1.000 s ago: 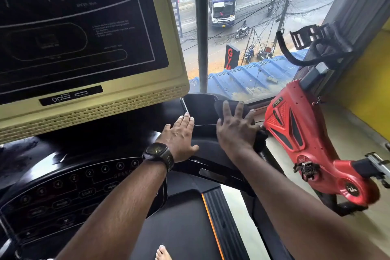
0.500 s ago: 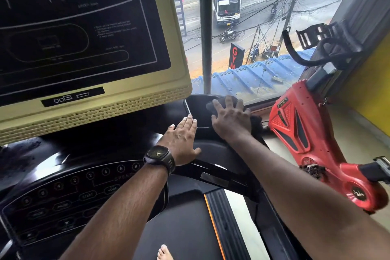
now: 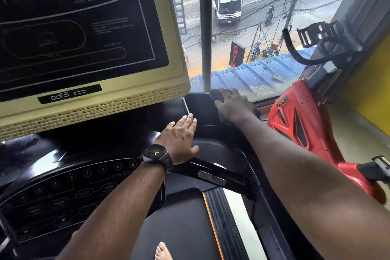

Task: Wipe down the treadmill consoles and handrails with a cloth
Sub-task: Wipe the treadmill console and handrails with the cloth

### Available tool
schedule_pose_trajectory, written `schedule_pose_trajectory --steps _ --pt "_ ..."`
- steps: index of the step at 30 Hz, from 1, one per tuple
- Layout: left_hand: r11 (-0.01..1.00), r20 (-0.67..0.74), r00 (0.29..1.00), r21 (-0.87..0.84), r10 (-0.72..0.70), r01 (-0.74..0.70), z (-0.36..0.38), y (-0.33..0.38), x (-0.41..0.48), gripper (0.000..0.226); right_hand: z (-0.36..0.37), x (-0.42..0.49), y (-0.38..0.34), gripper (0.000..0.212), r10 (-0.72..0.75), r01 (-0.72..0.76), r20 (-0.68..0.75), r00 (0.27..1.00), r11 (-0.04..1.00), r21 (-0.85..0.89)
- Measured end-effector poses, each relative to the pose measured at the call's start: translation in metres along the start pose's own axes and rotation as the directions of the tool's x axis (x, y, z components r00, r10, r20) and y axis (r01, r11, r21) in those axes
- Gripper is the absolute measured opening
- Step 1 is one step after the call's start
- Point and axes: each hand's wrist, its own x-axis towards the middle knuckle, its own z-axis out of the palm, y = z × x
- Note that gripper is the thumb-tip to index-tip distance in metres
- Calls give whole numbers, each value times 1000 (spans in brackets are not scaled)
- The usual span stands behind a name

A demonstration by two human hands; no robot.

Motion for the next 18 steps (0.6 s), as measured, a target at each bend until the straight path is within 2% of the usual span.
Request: schedule_pose_trajectory --steps 3,4,6,8,10,12,14,16,18 --pt "1000 -42 999 16 27 -26 0 0 -1 82 -1 6 2 56 261 -257 -13 965 959 115" --pt "999 -46 998 15 34 -34 0 0 -1 81 4 1 -1 55 309 -304 -34 950 946 116" --pt "999 -46 998 9 43 -43 -1 0 -1 81 15 -14 -8 51 287 -285 -98 953 958 30" --pt "999 -46 998 6 47 -47 -1 0 -1 81 19 -24 -8 50 118 -133 -166 979 988 -82" --pt "999 -45 998 5 50 -50 -1 0 -1 81 12 -18 1 54 -14 6 -110 994 997 -73" --pt "999 -50 997 12 51 -50 -1 1 -1 81 0 -8 12 57 35 -34 -11 999 998 45" --pt "999 -55 997 16 52 -51 -2 1 -2 80 -4 -6 19 55 227 -225 6 974 963 149" --pt "998 -61 997 22 53 -51 -1 1 -1 79 6 -17 13 53 319 -313 -62 946 945 97" --pt "999 -61 997 18 52 -51 -1 1 -1 79 18 -33 4 50 217 -225 -158 963 974 -38"
